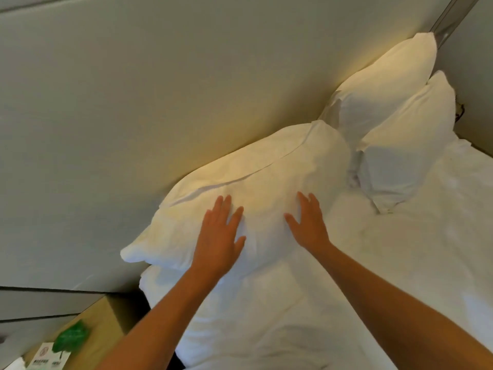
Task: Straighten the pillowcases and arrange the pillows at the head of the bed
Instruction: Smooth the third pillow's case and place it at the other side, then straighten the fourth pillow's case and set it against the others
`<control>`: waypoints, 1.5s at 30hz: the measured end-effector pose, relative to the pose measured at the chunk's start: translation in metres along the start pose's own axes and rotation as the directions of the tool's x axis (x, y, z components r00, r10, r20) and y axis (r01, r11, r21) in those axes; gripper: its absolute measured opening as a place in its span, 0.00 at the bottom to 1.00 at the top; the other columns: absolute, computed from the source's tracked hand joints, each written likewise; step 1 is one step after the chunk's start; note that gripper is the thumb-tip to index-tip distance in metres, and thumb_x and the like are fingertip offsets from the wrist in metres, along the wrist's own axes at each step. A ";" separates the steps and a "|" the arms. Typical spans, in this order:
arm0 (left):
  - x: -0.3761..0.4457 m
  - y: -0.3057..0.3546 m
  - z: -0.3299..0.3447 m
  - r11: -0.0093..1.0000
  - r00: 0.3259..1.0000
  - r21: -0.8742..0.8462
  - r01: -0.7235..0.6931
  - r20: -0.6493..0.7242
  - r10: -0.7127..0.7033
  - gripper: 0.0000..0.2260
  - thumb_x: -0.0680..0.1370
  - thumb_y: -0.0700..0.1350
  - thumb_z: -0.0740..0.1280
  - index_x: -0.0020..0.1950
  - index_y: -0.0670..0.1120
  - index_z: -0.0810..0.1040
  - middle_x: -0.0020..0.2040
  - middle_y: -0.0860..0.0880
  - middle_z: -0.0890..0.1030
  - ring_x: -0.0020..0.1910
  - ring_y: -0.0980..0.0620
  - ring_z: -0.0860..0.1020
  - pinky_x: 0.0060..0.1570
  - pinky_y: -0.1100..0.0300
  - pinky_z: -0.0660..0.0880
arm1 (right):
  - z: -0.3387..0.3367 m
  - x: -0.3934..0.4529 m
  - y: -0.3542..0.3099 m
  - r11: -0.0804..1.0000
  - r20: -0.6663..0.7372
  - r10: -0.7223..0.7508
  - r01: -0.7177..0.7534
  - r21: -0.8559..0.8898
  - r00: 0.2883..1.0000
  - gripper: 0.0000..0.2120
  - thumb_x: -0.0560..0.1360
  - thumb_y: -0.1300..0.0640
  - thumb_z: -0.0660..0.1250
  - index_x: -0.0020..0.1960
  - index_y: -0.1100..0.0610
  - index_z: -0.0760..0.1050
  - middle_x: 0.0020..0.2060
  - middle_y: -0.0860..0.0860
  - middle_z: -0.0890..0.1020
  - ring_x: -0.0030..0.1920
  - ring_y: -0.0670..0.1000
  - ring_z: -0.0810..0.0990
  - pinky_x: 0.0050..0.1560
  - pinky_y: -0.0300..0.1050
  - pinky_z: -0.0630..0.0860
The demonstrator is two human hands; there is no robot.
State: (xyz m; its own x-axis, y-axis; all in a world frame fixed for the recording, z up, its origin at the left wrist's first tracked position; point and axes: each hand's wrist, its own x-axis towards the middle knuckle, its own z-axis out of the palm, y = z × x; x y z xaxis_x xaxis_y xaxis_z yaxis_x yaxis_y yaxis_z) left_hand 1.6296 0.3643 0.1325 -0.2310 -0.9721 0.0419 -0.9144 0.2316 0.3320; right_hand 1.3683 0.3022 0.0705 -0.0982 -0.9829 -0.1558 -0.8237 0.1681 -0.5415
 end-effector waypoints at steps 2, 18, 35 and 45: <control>-0.003 0.002 0.017 0.993 0.991 0.104 -0.053 0.124 0.040 0.32 0.83 0.56 0.63 0.84 0.49 0.56 0.84 0.43 0.44 0.83 0.41 0.41 0.80 0.41 0.47 | 0.022 -0.014 0.007 0.992 0.090 0.092 -0.099 0.078 0.992 0.41 0.80 0.39 0.68 0.85 0.48 0.52 0.83 0.56 0.54 0.81 0.59 0.61 0.75 0.54 0.67; 0.047 -0.053 0.052 0.969 0.994 0.240 -0.057 0.106 0.032 0.37 0.82 0.50 0.65 0.84 0.49 0.46 0.83 0.40 0.38 0.82 0.38 0.37 0.79 0.39 0.37 | 0.069 0.074 -0.048 0.978 0.181 0.135 -0.161 0.134 0.974 0.54 0.76 0.35 0.70 0.85 0.45 0.35 0.84 0.61 0.47 0.83 0.63 0.53 0.79 0.57 0.61; 0.026 -0.015 0.038 0.986 0.931 0.123 -0.111 0.360 0.060 0.31 0.83 0.61 0.59 0.82 0.50 0.57 0.84 0.41 0.47 0.83 0.39 0.44 0.79 0.39 0.44 | 0.019 -0.028 -0.015 0.964 0.277 0.235 -0.259 0.052 0.932 0.32 0.82 0.43 0.68 0.81 0.52 0.63 0.75 0.57 0.73 0.73 0.58 0.74 0.72 0.51 0.69; -0.052 0.182 0.081 0.950 0.790 -0.062 -0.306 0.540 0.290 0.27 0.82 0.58 0.62 0.78 0.48 0.67 0.80 0.42 0.65 0.80 0.42 0.61 0.75 0.46 0.64 | -0.087 -0.291 0.156 0.862 0.253 0.503 -0.503 -0.068 0.827 0.28 0.82 0.39 0.64 0.78 0.49 0.67 0.70 0.52 0.79 0.69 0.54 0.77 0.68 0.50 0.73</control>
State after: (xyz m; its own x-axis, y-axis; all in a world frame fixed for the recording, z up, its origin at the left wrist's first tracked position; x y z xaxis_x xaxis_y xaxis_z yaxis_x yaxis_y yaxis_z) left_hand 1.4484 0.4599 0.1147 -0.6269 -0.6801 -0.3801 -0.7775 0.5148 0.3613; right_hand 1.2194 0.6077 0.1033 -0.3541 -0.7090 -0.6098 -0.6981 0.6343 -0.3321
